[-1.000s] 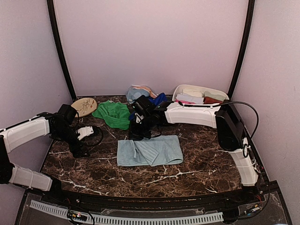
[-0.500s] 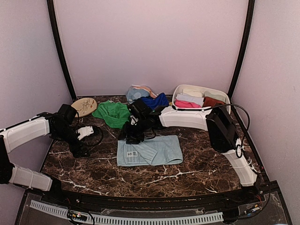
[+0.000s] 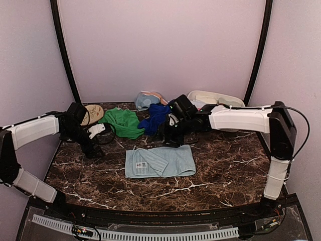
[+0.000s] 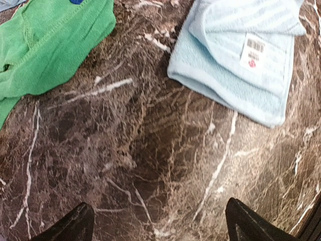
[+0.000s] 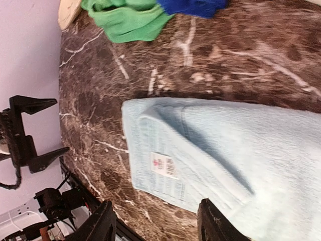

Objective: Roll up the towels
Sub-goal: Fold the towel at the center of the board, then smooth out the towel at the center of the board.

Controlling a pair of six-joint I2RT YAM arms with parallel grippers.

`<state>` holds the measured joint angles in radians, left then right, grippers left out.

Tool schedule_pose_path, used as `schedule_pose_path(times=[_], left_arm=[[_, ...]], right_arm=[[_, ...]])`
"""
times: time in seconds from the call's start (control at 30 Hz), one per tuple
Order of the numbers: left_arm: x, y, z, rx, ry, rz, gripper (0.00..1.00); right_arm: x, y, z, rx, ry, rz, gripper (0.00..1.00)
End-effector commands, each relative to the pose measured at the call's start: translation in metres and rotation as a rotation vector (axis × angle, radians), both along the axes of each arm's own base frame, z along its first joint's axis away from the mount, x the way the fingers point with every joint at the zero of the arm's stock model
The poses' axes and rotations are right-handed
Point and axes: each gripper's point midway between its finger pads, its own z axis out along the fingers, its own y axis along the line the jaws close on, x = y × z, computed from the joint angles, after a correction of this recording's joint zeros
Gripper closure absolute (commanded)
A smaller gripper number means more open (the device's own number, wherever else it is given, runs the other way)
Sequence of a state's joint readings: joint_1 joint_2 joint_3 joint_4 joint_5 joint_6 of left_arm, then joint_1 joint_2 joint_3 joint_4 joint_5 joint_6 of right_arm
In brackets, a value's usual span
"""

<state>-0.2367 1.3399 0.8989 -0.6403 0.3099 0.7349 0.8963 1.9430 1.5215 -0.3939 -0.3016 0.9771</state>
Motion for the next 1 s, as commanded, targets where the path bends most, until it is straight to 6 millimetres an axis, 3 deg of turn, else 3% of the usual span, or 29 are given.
schedule_pose_path(times=[0.0, 0.1, 0.23, 0.5, 0.7, 0.97], left_arm=[[0.028, -0.038, 0.021, -0.126, 0.009, -0.006, 0.07], [0.038, -0.062, 0.017, -0.143, 0.011, -0.038, 0.07], [0.055, -0.089, 0.013, -0.160, -0.013, -0.066, 0.07], [0.076, -0.132, 0.005, -0.186, 0.011, -0.149, 0.07], [0.076, -0.147, -0.012, -0.185, 0.056, -0.189, 0.09], [0.072, -0.164, -0.032, -0.148, 0.032, -0.236, 0.12]], right_arm=[[-0.009, -0.049, -0.025, -0.109, -0.035, -0.048, 0.44], [-0.026, -0.059, -0.040, -0.134, -0.022, -0.048, 0.42], [-0.041, -0.054, -0.057, -0.147, -0.004, -0.020, 0.43], [-0.040, -0.028, -0.065, -0.100, -0.007, 0.013, 0.50], [-0.040, -0.022, -0.071, -0.097, 0.009, 0.021, 0.53], [-0.047, -0.032, -0.059, -0.076, 0.011, 0.004, 0.53]])
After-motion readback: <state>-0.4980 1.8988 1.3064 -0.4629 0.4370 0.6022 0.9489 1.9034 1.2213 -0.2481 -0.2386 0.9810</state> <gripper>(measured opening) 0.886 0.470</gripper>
